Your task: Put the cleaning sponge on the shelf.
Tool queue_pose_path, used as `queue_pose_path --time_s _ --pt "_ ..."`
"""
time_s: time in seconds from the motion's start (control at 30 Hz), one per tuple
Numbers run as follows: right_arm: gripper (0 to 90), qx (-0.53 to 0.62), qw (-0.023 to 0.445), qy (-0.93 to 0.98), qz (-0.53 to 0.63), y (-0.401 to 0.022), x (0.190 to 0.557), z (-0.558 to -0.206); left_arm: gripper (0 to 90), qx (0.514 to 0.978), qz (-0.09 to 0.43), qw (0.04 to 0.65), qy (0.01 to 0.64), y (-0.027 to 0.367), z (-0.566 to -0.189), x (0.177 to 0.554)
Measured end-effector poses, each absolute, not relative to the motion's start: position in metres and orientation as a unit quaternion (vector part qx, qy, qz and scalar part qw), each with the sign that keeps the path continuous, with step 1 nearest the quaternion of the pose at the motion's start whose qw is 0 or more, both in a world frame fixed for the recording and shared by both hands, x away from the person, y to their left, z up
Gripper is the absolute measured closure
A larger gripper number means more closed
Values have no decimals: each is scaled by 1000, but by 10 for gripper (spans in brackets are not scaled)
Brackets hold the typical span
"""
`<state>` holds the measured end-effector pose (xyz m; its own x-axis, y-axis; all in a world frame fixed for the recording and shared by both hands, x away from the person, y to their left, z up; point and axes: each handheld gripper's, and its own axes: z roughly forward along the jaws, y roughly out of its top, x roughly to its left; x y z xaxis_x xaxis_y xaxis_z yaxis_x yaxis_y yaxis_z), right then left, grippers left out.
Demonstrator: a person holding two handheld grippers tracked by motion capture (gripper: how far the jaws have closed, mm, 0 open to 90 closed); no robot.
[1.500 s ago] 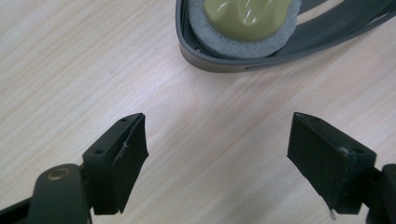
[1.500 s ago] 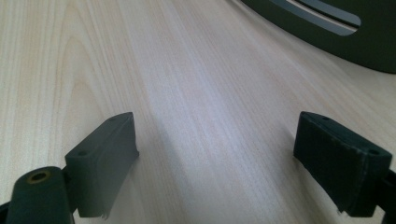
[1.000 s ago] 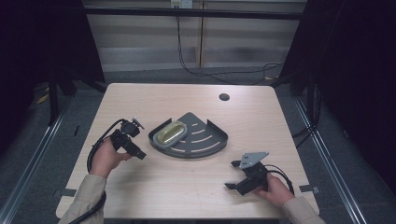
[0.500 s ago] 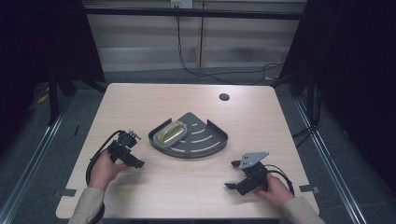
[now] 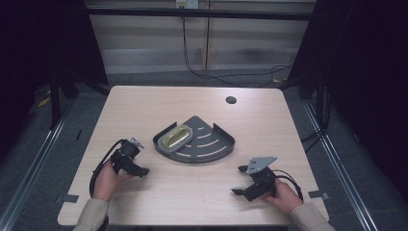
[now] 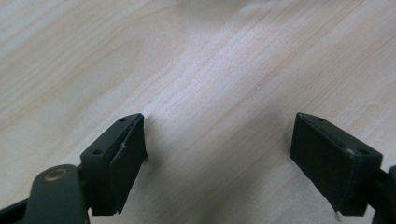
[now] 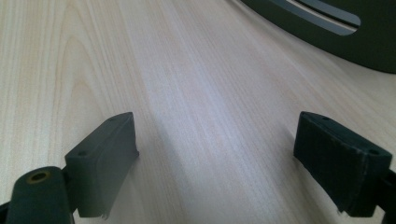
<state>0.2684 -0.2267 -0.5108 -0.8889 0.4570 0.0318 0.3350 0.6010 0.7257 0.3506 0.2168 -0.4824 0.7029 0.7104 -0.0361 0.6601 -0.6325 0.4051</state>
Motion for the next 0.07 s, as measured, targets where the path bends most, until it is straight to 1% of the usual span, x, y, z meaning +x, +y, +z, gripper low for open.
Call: queue_pose_path --time_s 0.07 --pt "126 222 79 891 388 -227 268 -511 161 901 65 200 379 217 -483 350"
